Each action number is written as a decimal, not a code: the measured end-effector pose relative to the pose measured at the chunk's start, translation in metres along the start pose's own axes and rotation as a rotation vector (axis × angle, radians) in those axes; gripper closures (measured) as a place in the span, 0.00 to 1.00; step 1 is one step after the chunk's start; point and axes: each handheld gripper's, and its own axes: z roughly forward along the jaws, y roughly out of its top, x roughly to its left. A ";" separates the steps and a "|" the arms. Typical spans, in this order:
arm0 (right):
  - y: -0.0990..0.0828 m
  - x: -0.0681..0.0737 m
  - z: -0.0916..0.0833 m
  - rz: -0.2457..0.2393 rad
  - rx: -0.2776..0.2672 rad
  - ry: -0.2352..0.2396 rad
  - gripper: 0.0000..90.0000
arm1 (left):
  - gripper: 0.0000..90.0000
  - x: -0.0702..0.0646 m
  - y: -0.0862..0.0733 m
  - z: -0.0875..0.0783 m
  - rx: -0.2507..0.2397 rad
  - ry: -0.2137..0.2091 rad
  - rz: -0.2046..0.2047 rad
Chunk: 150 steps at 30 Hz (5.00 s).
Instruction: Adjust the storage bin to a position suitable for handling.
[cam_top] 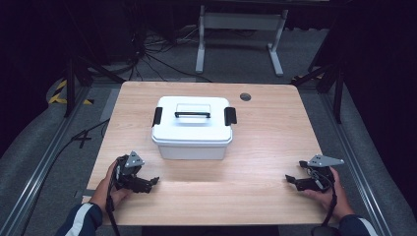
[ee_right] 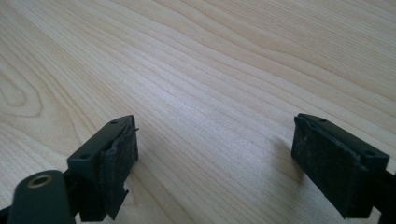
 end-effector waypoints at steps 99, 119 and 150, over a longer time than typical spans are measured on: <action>0.317 0.127 0.040 -0.697 0.090 0.210 0.57 | 0.00 0.001 0.000 0.001 0.002 -0.076 0.066; 0.346 0.166 0.086 -0.796 0.200 0.217 0.80 | 0.00 0.003 0.001 0.001 0.007 -0.090 0.083; 0.351 0.169 0.084 -0.840 0.134 0.212 0.94 | 0.00 0.003 0.001 0.001 0.007 -0.090 0.083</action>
